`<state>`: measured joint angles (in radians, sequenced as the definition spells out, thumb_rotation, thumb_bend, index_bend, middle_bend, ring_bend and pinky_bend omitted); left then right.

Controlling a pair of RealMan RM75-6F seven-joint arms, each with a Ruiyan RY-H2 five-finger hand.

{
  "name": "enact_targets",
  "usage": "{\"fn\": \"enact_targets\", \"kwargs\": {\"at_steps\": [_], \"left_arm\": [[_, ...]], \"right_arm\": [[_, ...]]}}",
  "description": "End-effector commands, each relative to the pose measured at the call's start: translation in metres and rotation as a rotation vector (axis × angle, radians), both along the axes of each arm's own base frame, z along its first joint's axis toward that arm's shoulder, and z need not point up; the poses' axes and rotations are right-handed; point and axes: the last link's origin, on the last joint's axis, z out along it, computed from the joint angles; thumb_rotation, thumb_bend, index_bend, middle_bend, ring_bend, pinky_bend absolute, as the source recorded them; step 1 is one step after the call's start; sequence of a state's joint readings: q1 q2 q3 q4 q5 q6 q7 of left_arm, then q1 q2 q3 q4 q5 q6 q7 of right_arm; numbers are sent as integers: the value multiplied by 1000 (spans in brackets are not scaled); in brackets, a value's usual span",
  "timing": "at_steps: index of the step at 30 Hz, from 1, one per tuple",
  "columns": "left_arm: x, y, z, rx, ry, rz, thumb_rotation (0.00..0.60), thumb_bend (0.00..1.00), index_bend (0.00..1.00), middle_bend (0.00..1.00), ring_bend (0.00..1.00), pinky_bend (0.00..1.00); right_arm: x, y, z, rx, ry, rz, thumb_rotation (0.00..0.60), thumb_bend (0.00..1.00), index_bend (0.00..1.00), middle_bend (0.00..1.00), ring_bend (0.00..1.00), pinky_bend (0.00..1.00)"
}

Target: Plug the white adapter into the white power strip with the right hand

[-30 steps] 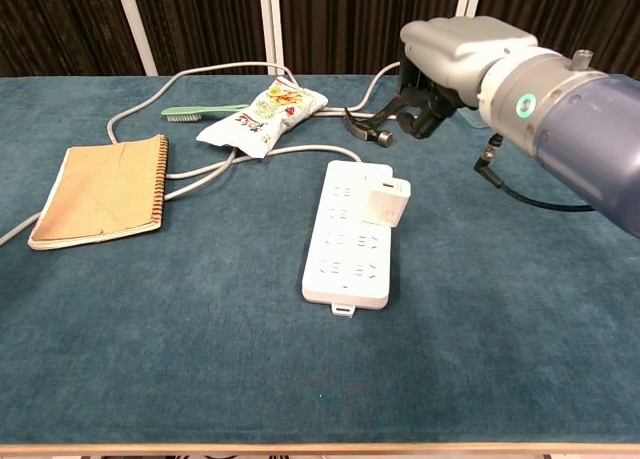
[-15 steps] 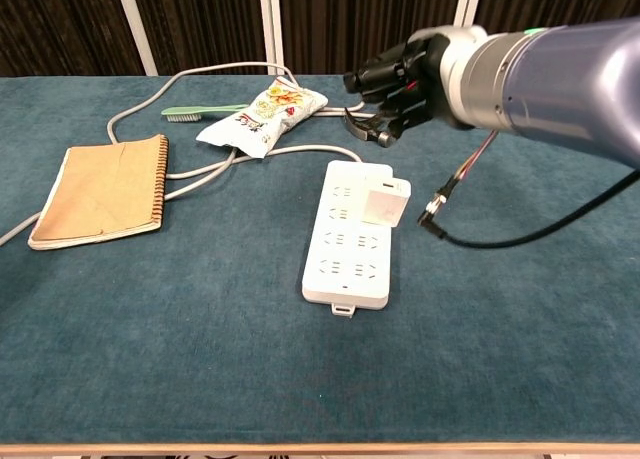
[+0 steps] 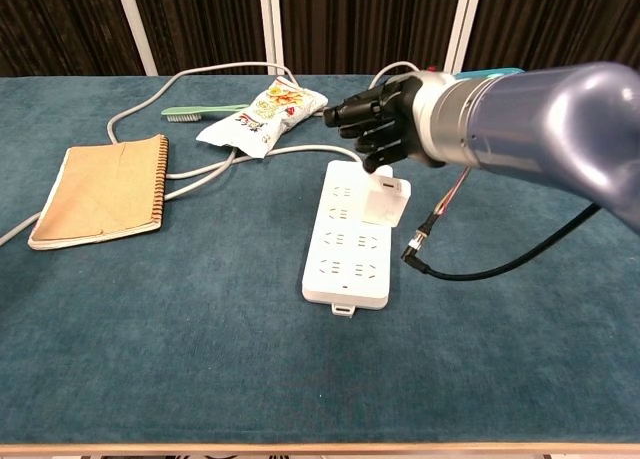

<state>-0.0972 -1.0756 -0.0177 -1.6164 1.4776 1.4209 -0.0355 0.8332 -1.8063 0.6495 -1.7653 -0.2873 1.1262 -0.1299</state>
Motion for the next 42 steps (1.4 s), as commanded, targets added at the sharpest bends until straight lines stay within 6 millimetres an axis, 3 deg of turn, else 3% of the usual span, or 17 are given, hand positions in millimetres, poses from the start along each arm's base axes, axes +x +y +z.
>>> {"fn": "enact_targets", "kwargs": {"at_steps": [1,31,42], "left_arm": [[0,0,0,-1,0,-1,600,0,0,0,0,0],[0,0,1,-13,-12,0,600,0,0,0,0,0],[0,0,1,-13,-13,1,600,0,0,0,0,0]], "right_arm": [[0,1,-5,9,6,4,600,578,1000,871,858,770],[-8,-8,-34,39,25,-34,600,580,1000,871,858,770],[-10,-13,-35,28,26,-44,600,580,1000,871,858,770]]}}
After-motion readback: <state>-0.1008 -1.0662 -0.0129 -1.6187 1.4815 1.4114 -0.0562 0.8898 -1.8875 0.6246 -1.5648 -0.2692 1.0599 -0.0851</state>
